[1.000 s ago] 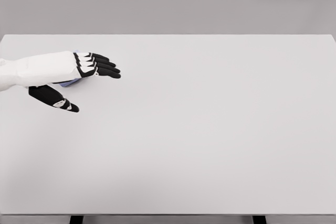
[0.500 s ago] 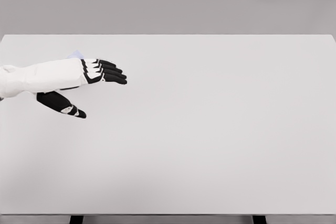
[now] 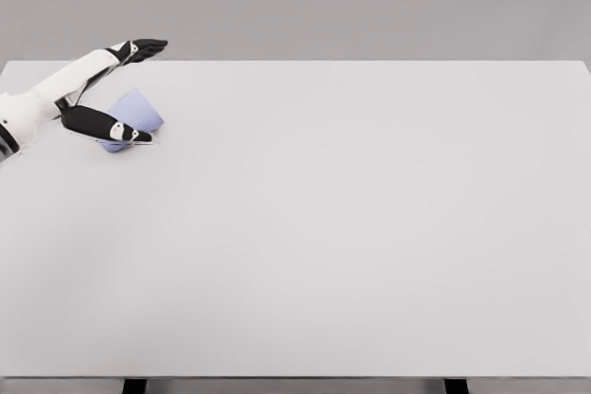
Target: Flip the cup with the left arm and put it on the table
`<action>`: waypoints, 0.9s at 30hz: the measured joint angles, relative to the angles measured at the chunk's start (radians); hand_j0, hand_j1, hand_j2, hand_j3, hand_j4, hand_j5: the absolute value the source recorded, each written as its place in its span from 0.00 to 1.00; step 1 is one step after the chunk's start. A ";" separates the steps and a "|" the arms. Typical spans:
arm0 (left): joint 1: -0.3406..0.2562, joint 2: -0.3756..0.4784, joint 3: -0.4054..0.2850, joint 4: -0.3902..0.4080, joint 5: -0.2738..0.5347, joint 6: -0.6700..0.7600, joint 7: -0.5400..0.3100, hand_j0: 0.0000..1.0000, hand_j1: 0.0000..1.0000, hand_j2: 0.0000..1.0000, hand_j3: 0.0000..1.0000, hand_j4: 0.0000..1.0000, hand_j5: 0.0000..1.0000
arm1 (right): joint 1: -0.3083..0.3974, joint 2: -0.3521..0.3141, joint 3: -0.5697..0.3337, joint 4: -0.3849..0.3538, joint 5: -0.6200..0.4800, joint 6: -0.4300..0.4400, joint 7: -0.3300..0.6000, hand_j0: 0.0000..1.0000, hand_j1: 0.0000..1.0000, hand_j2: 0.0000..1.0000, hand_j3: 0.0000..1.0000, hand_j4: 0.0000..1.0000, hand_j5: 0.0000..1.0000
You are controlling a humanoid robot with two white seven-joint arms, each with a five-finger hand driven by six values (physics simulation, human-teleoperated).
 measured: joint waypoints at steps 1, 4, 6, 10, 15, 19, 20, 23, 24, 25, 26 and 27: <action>-0.023 0.006 -0.007 0.000 -0.010 0.040 -0.019 1.00 1.00 1.00 1.00 1.00 1.00 | 0.000 0.000 0.000 0.000 0.000 0.000 0.000 1.00 1.00 1.00 1.00 1.00 1.00; -0.077 0.019 -0.018 -0.001 -0.002 0.157 -0.068 1.00 1.00 1.00 1.00 1.00 1.00 | 0.000 0.000 0.000 0.000 0.000 0.000 0.000 1.00 1.00 1.00 1.00 1.00 1.00; -0.088 0.028 -0.025 0.000 0.041 0.229 -0.083 1.00 1.00 1.00 1.00 1.00 1.00 | 0.000 0.000 0.000 0.000 0.000 0.000 0.000 1.00 1.00 1.00 1.00 1.00 1.00; -0.140 0.069 -0.045 0.000 0.194 0.289 -0.094 1.00 1.00 1.00 1.00 1.00 1.00 | 0.000 0.000 0.000 0.000 0.000 0.000 0.000 1.00 1.00 1.00 1.00 1.00 1.00; -0.144 0.083 -0.052 0.001 0.279 0.320 -0.085 1.00 1.00 1.00 1.00 1.00 1.00 | 0.000 0.000 0.000 0.000 0.000 0.000 0.000 1.00 1.00 1.00 1.00 1.00 1.00; -0.152 0.037 -0.051 0.010 0.189 0.362 -0.083 1.00 1.00 1.00 1.00 1.00 1.00 | 0.000 0.000 0.000 0.000 0.000 0.000 0.000 1.00 1.00 1.00 1.00 1.00 1.00; -0.163 0.025 -0.051 0.013 0.162 0.391 -0.081 1.00 1.00 1.00 1.00 1.00 1.00 | 0.000 0.000 0.000 0.000 0.000 0.000 0.000 1.00 1.00 1.00 1.00 1.00 1.00; -0.164 -0.028 -0.051 0.023 0.075 0.465 -0.079 1.00 1.00 1.00 1.00 1.00 1.00 | 0.000 0.000 0.000 0.000 0.000 0.000 0.000 1.00 1.00 1.00 1.00 1.00 1.00; -0.164 -0.040 -0.051 0.031 0.061 0.484 -0.079 1.00 1.00 1.00 1.00 1.00 1.00 | 0.000 0.000 0.000 0.000 0.000 0.000 0.000 1.00 1.00 1.00 1.00 1.00 1.00; -0.164 -0.053 -0.050 0.041 0.051 0.510 -0.079 1.00 1.00 1.00 1.00 1.00 1.00 | 0.000 0.000 0.000 0.000 0.000 0.000 0.000 1.00 1.00 1.00 1.00 1.00 1.00; -0.164 -0.067 -0.050 0.050 0.044 0.533 -0.079 1.00 1.00 1.00 1.00 1.00 1.00 | 0.000 0.000 0.000 0.000 0.000 0.000 0.000 1.00 1.00 1.00 1.00 1.00 1.00; -0.164 -0.080 -0.051 0.059 0.041 0.551 -0.078 1.00 1.00 1.00 1.00 1.00 1.00 | 0.000 0.000 0.000 0.000 0.000 0.000 0.000 1.00 1.00 1.00 1.00 1.00 1.00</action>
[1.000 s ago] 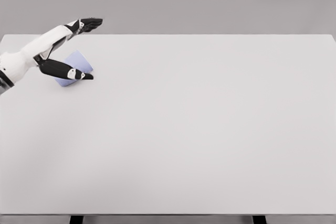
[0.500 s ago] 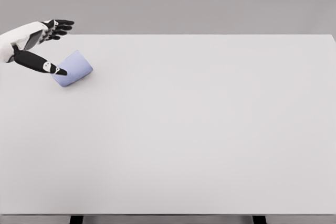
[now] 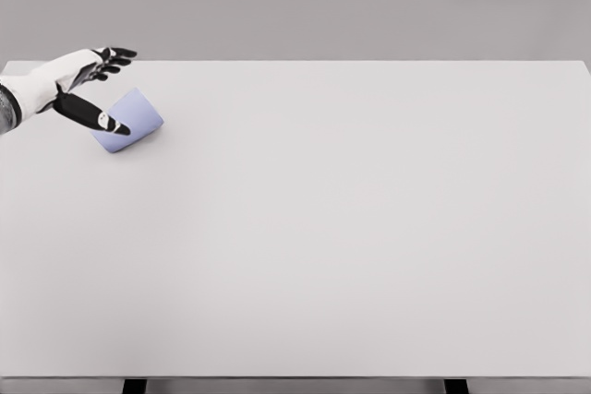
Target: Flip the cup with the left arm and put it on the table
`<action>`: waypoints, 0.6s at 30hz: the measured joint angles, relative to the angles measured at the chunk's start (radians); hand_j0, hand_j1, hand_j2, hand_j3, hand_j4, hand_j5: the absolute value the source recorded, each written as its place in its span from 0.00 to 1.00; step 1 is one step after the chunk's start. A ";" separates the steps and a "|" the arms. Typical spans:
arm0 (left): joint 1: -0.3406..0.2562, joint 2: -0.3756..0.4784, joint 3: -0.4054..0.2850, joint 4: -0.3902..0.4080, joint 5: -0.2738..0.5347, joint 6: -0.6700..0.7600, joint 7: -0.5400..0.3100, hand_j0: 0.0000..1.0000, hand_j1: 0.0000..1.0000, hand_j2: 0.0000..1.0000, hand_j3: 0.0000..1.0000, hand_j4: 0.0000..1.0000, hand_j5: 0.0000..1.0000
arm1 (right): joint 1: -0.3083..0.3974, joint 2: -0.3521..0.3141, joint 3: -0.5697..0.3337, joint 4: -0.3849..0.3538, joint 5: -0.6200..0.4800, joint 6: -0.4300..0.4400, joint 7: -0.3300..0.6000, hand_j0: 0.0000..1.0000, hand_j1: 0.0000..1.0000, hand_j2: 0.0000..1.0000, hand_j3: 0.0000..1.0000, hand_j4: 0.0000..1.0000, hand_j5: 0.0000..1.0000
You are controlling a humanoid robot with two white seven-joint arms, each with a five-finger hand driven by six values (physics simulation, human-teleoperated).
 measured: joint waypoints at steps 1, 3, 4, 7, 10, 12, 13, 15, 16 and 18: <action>0.000 -0.011 0.000 0.010 0.000 0.013 0.000 1.00 1.00 1.00 1.00 1.00 1.00 | 0.000 0.000 0.000 0.000 0.000 0.000 0.000 1.00 1.00 1.00 1.00 1.00 1.00; -0.017 -0.030 0.001 0.030 0.002 0.038 0.003 1.00 1.00 1.00 1.00 1.00 1.00 | 0.000 0.000 0.000 0.000 0.000 0.000 0.000 1.00 1.00 1.00 1.00 1.00 1.00; -0.028 -0.036 0.002 0.038 0.001 0.054 0.005 1.00 1.00 1.00 1.00 1.00 1.00 | 0.000 0.000 0.000 0.000 0.000 0.000 0.000 1.00 1.00 1.00 1.00 1.00 1.00; -0.034 -0.064 0.004 0.080 -0.002 0.080 0.007 1.00 1.00 1.00 1.00 1.00 1.00 | 0.000 0.000 0.000 0.000 0.000 0.000 0.000 1.00 1.00 1.00 1.00 1.00 1.00; -0.034 -0.099 0.003 0.104 -0.007 0.089 0.006 1.00 1.00 1.00 1.00 1.00 1.00 | 0.000 0.000 0.000 0.000 0.000 0.000 0.000 1.00 1.00 1.00 1.00 1.00 1.00; -0.035 -0.120 0.002 0.113 -0.009 0.092 0.005 1.00 1.00 1.00 1.00 1.00 1.00 | 0.000 0.000 0.000 0.000 0.000 0.000 0.000 1.00 1.00 1.00 1.00 1.00 1.00; -0.035 -0.127 0.002 0.116 -0.011 0.093 0.005 1.00 1.00 1.00 1.00 1.00 1.00 | 0.000 0.000 0.000 0.000 0.000 0.000 0.000 1.00 1.00 1.00 1.00 1.00 1.00; -0.034 -0.135 0.002 0.122 -0.014 0.094 0.005 1.00 1.00 1.00 1.00 1.00 1.00 | 0.000 0.000 0.000 0.000 0.000 0.000 0.000 1.00 1.00 1.00 1.00 1.00 1.00; -0.034 -0.137 0.001 0.124 -0.014 0.094 0.005 1.00 1.00 1.00 1.00 1.00 1.00 | 0.000 0.000 0.000 0.000 0.000 0.000 0.000 1.00 1.00 1.00 1.00 1.00 1.00; -0.034 -0.138 0.002 0.126 -0.016 0.094 0.005 1.00 1.00 1.00 1.00 1.00 1.00 | 0.000 0.000 0.000 0.000 0.000 0.000 0.000 1.00 1.00 1.00 1.00 1.00 1.00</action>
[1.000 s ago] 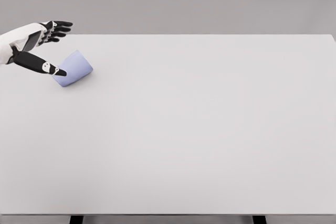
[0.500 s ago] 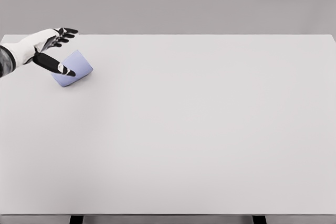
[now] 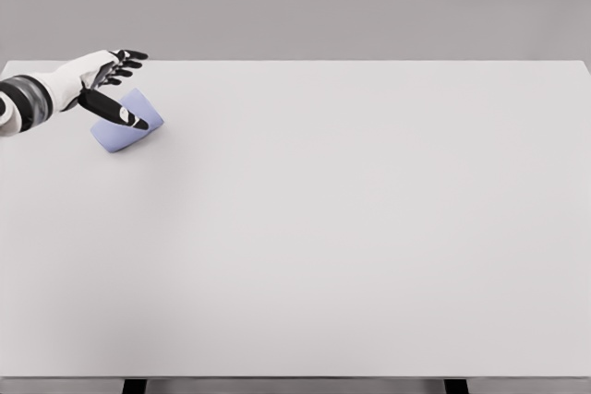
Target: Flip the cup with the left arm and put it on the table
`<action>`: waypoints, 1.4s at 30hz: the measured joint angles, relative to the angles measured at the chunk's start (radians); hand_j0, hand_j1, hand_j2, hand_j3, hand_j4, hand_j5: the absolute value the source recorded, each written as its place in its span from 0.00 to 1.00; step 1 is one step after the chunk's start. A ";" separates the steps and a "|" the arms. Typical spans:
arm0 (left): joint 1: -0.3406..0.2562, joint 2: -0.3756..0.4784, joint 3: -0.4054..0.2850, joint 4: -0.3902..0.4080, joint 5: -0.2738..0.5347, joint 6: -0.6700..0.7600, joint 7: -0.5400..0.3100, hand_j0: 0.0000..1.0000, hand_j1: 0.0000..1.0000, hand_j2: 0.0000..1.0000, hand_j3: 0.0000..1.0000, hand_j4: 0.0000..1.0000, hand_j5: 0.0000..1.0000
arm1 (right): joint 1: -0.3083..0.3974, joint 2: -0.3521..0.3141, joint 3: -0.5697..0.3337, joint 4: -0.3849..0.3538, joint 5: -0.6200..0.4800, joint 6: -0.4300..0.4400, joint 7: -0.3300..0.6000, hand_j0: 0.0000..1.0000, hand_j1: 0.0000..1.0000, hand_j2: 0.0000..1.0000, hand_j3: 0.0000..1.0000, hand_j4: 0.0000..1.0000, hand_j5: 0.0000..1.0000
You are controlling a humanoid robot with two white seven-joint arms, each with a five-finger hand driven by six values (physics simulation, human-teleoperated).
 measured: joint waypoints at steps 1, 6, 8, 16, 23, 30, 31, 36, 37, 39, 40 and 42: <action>0.000 -0.001 0.000 0.003 0.000 0.000 0.000 1.00 1.00 1.00 1.00 1.00 1.00 | 0.000 0.000 0.000 0.000 0.000 0.000 0.000 1.00 1.00 1.00 1.00 1.00 1.00; -0.015 -0.007 -0.001 0.076 -0.028 0.000 -0.003 1.00 1.00 1.00 1.00 1.00 1.00 | 0.000 0.000 0.000 0.000 0.000 0.000 0.000 1.00 1.00 1.00 1.00 1.00 1.00; -0.014 -0.010 -0.002 0.091 -0.039 0.000 -0.004 1.00 1.00 1.00 1.00 1.00 1.00 | 0.000 0.000 0.000 0.000 0.000 0.000 0.000 1.00 1.00 1.00 1.00 1.00 1.00; -0.015 -0.053 -0.038 0.144 -0.057 0.000 -0.005 1.00 1.00 1.00 1.00 1.00 1.00 | 0.000 0.000 0.000 0.000 0.000 0.000 0.000 1.00 1.00 1.00 1.00 1.00 1.00; -0.018 -0.062 -0.049 0.162 -0.070 0.000 -0.003 1.00 1.00 1.00 1.00 1.00 1.00 | 0.000 0.000 0.000 0.000 0.000 0.000 0.000 1.00 1.00 1.00 1.00 1.00 1.00; -0.015 -0.064 -0.043 0.160 -0.090 0.000 0.038 1.00 1.00 1.00 1.00 1.00 1.00 | 0.000 0.000 0.000 0.000 0.000 0.000 0.000 1.00 1.00 1.00 1.00 1.00 1.00; -0.017 -0.066 -0.044 0.160 -0.090 0.000 0.042 1.00 1.00 1.00 1.00 1.00 1.00 | 0.000 0.000 0.000 0.000 0.000 0.000 0.000 1.00 1.00 1.00 1.00 1.00 1.00; -0.009 -0.085 -0.051 0.164 -0.091 0.000 0.049 1.00 1.00 1.00 1.00 1.00 1.00 | 0.000 0.000 0.000 0.000 0.000 0.000 0.000 1.00 1.00 1.00 1.00 1.00 1.00; -0.009 -0.090 -0.052 0.167 -0.091 0.000 0.049 1.00 1.00 1.00 1.00 1.00 1.00 | 0.000 0.000 0.000 0.000 0.000 0.000 0.000 1.00 1.00 1.00 1.00 1.00 1.00; -0.009 -0.096 -0.053 0.174 -0.092 0.000 0.049 1.00 1.00 1.00 1.00 1.00 1.00 | 0.000 0.000 0.000 0.000 0.000 0.000 0.000 1.00 1.00 1.00 1.00 1.00 1.00; -0.011 -0.098 -0.054 0.183 -0.092 0.000 0.049 1.00 1.00 1.00 1.00 1.00 1.00 | 0.000 0.000 0.000 0.000 0.000 0.000 0.000 1.00 1.00 1.00 1.00 1.00 1.00; -0.009 -0.100 -0.054 0.198 -0.092 0.000 0.047 1.00 1.00 1.00 1.00 1.00 1.00 | 0.000 0.000 0.000 0.000 0.000 0.000 0.000 1.00 1.00 1.00 1.00 1.00 1.00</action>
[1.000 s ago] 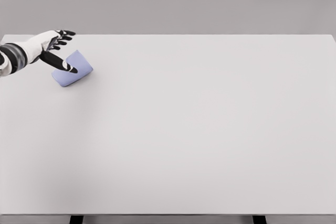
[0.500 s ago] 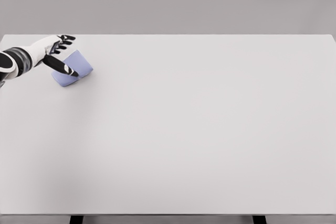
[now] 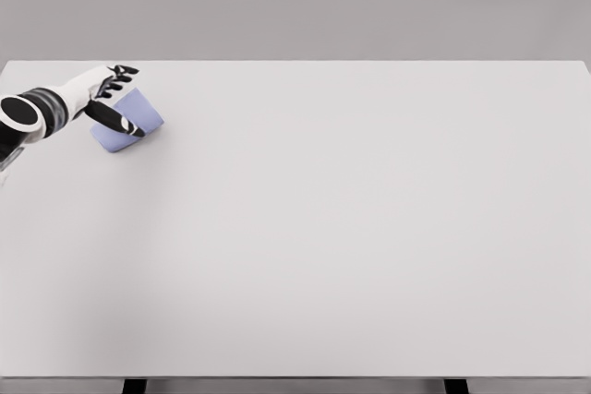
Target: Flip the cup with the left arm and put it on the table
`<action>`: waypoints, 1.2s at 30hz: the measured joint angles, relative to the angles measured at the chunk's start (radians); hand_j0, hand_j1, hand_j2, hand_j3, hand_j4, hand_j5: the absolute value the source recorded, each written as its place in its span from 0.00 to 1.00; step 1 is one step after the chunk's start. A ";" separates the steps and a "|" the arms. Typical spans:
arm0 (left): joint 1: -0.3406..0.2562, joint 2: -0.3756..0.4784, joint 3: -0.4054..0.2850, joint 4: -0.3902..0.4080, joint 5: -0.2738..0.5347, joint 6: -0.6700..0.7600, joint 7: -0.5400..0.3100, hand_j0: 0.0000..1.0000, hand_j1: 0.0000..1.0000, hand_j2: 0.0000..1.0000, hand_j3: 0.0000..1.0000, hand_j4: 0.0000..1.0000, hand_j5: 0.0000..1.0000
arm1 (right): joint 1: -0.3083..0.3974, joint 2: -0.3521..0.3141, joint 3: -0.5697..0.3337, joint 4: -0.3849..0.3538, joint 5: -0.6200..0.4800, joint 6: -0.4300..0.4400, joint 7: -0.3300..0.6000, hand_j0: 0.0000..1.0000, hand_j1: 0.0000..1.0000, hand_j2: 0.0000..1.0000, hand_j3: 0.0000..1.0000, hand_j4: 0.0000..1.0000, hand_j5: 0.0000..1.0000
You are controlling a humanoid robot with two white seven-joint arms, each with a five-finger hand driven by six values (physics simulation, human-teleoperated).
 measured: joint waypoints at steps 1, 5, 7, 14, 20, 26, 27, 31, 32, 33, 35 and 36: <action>0.000 0.000 0.000 0.005 0.000 0.000 -0.001 1.00 1.00 1.00 1.00 1.00 1.00 | 0.000 0.000 0.000 0.000 0.000 0.000 0.000 1.00 1.00 1.00 1.00 1.00 1.00; -0.003 -0.002 0.000 0.014 -0.001 0.000 -0.002 1.00 1.00 1.00 1.00 1.00 1.00 | 0.000 0.000 0.000 0.000 0.000 0.000 0.000 1.00 1.00 1.00 1.00 1.00 1.00; -0.003 -0.008 -0.001 0.024 -0.001 0.000 -0.002 1.00 1.00 1.00 1.00 1.00 1.00 | 0.000 0.000 0.000 0.000 0.000 0.000 0.000 1.00 1.00 1.00 1.00 1.00 1.00; -0.005 -0.025 -0.006 0.054 -0.010 0.000 -0.002 1.00 1.00 1.00 1.00 1.00 1.00 | 0.000 0.000 0.000 0.000 0.000 0.000 0.000 1.00 1.00 1.00 1.00 1.00 1.00; -0.005 -0.045 -0.010 0.070 -0.020 0.000 -0.001 1.00 1.00 1.00 1.00 1.00 1.00 | 0.000 0.000 0.000 0.000 0.000 0.000 0.000 1.00 1.00 1.00 1.00 1.00 1.00; -0.005 -0.052 -0.010 0.085 -0.022 0.000 0.002 0.82 0.82 0.82 0.82 0.82 0.82 | 0.000 0.000 0.000 0.000 0.000 0.000 0.000 1.00 1.00 1.00 1.00 1.00 1.00; -0.005 -0.056 -0.011 0.086 -0.022 0.000 0.002 0.81 0.81 0.81 0.81 0.81 0.81 | 0.000 0.000 0.000 0.000 0.000 0.000 0.000 1.00 1.00 1.00 1.00 1.00 1.00; -0.002 -0.074 -0.014 0.098 -0.024 0.000 0.003 0.79 0.79 0.79 0.79 0.79 0.79 | 0.000 0.000 0.000 0.000 0.000 0.000 0.000 1.00 1.00 1.00 1.00 1.00 1.00; 0.000 -0.076 -0.015 0.101 -0.025 0.000 0.004 0.78 0.78 0.78 0.78 0.78 0.78 | 0.000 0.000 0.000 0.000 0.000 0.000 0.000 1.00 1.00 1.00 1.00 1.00 1.00; 0.000 -0.078 -0.015 0.104 -0.024 -0.001 0.005 0.77 0.77 0.77 0.77 0.77 0.77 | 0.000 0.000 0.000 0.000 0.000 0.000 0.000 1.00 1.00 1.00 1.00 1.00 1.00; 0.000 -0.081 -0.013 0.109 -0.020 -0.002 0.005 0.74 0.74 0.74 0.74 0.74 0.74 | 0.000 0.000 0.000 0.000 0.000 0.000 0.000 1.00 1.00 1.00 1.00 1.00 1.00; 0.000 -0.082 -0.013 0.111 -0.019 -0.002 0.005 0.73 0.73 0.73 0.73 0.73 0.73 | 0.000 0.000 0.000 0.000 0.000 0.000 0.000 1.00 1.00 1.00 1.00 1.00 1.00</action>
